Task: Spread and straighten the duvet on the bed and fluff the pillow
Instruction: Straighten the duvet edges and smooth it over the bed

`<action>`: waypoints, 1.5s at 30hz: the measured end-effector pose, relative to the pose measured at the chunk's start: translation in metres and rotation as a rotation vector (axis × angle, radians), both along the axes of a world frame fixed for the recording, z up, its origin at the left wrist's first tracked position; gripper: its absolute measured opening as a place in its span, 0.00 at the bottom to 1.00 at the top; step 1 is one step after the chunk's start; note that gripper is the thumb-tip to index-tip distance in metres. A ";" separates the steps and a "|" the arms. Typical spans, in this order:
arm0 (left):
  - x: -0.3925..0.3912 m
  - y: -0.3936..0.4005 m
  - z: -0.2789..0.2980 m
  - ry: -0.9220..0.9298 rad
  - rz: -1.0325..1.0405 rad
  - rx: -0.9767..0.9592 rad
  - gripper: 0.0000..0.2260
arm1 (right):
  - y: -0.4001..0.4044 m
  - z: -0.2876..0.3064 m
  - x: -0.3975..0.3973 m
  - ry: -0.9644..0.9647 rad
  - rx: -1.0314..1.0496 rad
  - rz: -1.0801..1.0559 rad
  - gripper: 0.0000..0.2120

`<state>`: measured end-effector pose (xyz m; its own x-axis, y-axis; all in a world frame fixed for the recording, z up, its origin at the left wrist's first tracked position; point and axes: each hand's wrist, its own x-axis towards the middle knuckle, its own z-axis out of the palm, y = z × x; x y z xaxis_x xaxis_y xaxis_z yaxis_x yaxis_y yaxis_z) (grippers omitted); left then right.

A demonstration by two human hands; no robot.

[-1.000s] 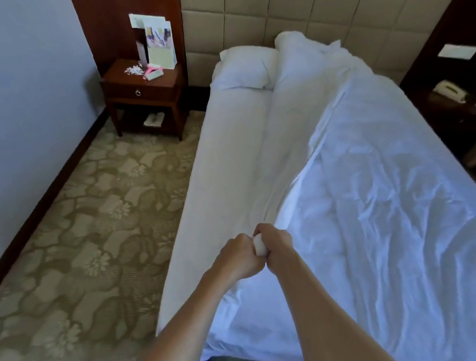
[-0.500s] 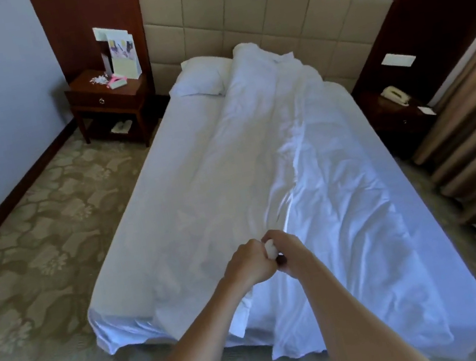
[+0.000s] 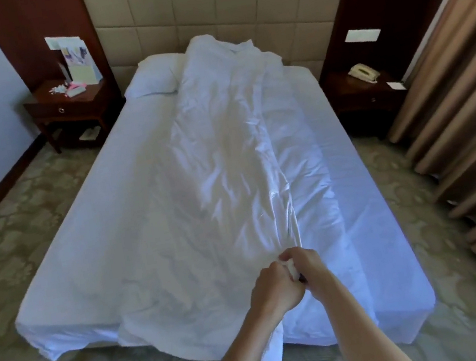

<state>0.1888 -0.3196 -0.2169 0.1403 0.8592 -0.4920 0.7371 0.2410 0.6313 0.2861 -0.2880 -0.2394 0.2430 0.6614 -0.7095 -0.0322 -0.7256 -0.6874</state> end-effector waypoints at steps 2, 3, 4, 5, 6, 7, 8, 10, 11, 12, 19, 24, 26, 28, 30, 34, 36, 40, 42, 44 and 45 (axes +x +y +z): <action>0.023 0.008 -0.007 0.034 -0.049 -0.048 0.19 | 0.001 -0.009 0.022 0.022 -0.024 -0.020 0.03; 0.033 0.013 -0.011 0.058 -0.082 -0.065 0.19 | 0.004 -0.014 0.033 0.034 -0.045 -0.022 0.06; 0.044 0.020 -0.014 0.084 -0.120 -0.079 0.19 | 0.006 -0.018 0.043 0.042 -0.066 -0.022 0.06; 0.055 0.027 -0.016 0.105 -0.161 -0.098 0.19 | 0.008 -0.022 0.055 0.042 -0.089 -0.019 0.05; 0.066 0.034 -0.018 0.116 -0.206 -0.124 0.19 | 0.012 -0.025 0.067 0.034 -0.111 -0.018 0.04; 0.077 0.044 -0.019 0.122 -0.252 -0.151 0.19 | 0.018 -0.028 0.080 0.020 -0.133 -0.016 0.03; 0.090 0.056 -0.020 0.124 -0.297 -0.172 0.20 | 0.025 -0.031 0.094 0.003 -0.148 -0.013 0.03; 0.118 0.083 -0.022 0.112 -0.371 -0.192 0.20 | 0.043 -0.035 0.125 -0.019 -0.159 -0.013 0.04; 0.134 0.097 -0.022 0.100 -0.396 -0.194 0.19 | 0.053 -0.035 0.142 -0.021 -0.157 -0.013 0.05; 0.152 0.112 -0.022 0.083 -0.413 -0.199 0.18 | 0.063 -0.034 0.161 -0.025 -0.148 -0.018 0.06; 0.263 0.188 -0.005 -0.065 -0.353 -0.288 0.13 | 0.141 -0.017 0.281 -0.108 -0.110 0.027 0.07; 0.280 0.222 -0.007 0.008 -0.303 -0.314 0.13 | 0.180 -0.024 0.295 -0.035 -0.127 0.104 0.09; 0.275 0.231 -0.011 0.022 -0.242 -0.324 0.10 | 0.193 -0.026 0.289 0.017 -0.137 0.148 0.08; 0.268 0.235 -0.011 0.025 -0.145 -0.339 0.08 | 0.206 -0.029 0.284 0.083 -0.140 0.182 0.07; 0.261 0.237 -0.009 0.008 -0.054 -0.333 0.11 | 0.218 -0.030 0.281 0.170 -0.121 0.219 0.05; 0.240 0.221 0.004 0.011 0.148 -0.292 0.18 | 0.241 -0.035 0.265 0.383 -0.121 0.330 0.10; 0.232 0.199 0.015 0.044 0.259 -0.272 0.08 | 0.242 -0.036 0.254 0.501 -0.172 0.376 0.15; 0.244 0.121 0.028 0.098 0.567 -0.269 0.09 | 0.221 -0.041 0.247 0.675 -0.300 0.405 0.19; 0.256 0.088 0.031 0.142 0.675 -0.282 0.16 | 0.213 -0.039 0.254 0.735 -0.342 0.412 0.14; 0.272 0.066 0.034 0.185 0.729 -0.267 0.10 | 0.205 -0.037 0.265 0.814 -0.367 0.389 0.14; 0.280 0.059 0.037 0.205 0.735 -0.249 0.06 | 0.201 -0.034 0.271 0.826 -0.355 0.390 0.16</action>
